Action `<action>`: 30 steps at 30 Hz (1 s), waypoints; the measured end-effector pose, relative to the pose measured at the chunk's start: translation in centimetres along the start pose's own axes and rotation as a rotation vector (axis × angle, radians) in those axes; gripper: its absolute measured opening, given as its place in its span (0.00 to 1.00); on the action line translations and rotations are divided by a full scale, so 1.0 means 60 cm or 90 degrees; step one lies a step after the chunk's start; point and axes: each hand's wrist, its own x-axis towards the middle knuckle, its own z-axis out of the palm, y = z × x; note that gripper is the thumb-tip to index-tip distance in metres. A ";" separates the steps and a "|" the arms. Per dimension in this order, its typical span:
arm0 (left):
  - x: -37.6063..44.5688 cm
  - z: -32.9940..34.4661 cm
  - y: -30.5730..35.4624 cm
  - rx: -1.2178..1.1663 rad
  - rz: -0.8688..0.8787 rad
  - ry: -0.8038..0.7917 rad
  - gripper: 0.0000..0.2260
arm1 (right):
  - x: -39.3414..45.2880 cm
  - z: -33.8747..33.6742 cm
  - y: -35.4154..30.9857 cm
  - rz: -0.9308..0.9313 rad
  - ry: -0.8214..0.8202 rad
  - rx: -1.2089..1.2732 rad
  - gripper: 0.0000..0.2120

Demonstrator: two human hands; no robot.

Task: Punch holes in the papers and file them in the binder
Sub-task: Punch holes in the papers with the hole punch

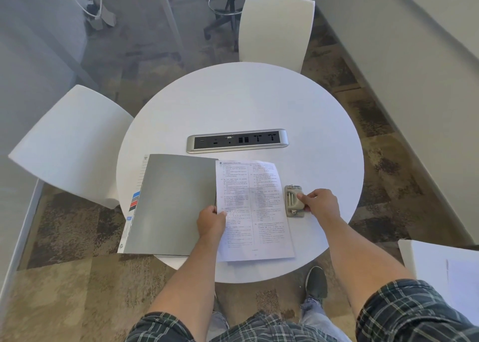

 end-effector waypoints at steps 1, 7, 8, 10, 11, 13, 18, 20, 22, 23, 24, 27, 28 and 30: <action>0.002 0.000 0.002 -0.005 -0.001 -0.002 0.05 | -0.001 0.000 -0.002 0.005 0.001 -0.013 0.18; 0.006 0.001 0.016 -0.015 0.001 -0.014 0.05 | 0.002 0.001 -0.016 0.021 0.001 -0.084 0.20; 0.007 0.002 0.018 -0.013 -0.001 -0.015 0.05 | 0.002 0.000 -0.017 0.023 -0.003 -0.090 0.20; 0.009 0.003 0.023 -0.010 -0.003 -0.017 0.06 | 0.003 -0.001 -0.018 0.023 -0.008 -0.097 0.20; 0.010 0.004 0.025 -0.010 -0.002 -0.018 0.06 | 0.003 -0.001 -0.018 0.024 -0.007 -0.101 0.20; 0.012 0.007 0.029 -0.012 -0.002 -0.026 0.07 | 0.005 0.001 -0.016 0.025 -0.007 -0.105 0.21; 0.014 0.015 0.035 -0.003 0.000 -0.044 0.08 | 0.019 -0.002 -0.009 0.024 -0.031 -0.095 0.23; 0.013 0.019 0.036 0.012 0.001 -0.043 0.09 | 0.024 -0.003 -0.005 0.022 -0.042 -0.088 0.23; 0.015 0.023 0.035 0.025 -0.002 -0.041 0.09 | 0.027 -0.004 -0.002 0.021 -0.054 -0.075 0.23; 0.015 0.024 0.036 0.031 -0.004 -0.040 0.09 | 0.028 -0.006 -0.001 0.022 -0.064 -0.069 0.23; 0.015 0.025 0.037 0.034 -0.004 -0.038 0.08 | 0.029 -0.008 0.000 0.022 -0.076 -0.061 0.24; 0.017 0.028 0.037 0.035 -0.001 -0.033 0.05 | 0.035 -0.017 0.004 0.022 -0.128 -0.016 0.26; 0.016 0.029 0.037 0.035 -0.001 -0.032 0.05 | 0.036 -0.020 0.006 0.023 -0.142 -0.002 0.26; 0.014 0.031 0.037 0.038 0.000 -0.031 0.04 | 0.036 -0.024 0.009 0.020 -0.165 0.018 0.26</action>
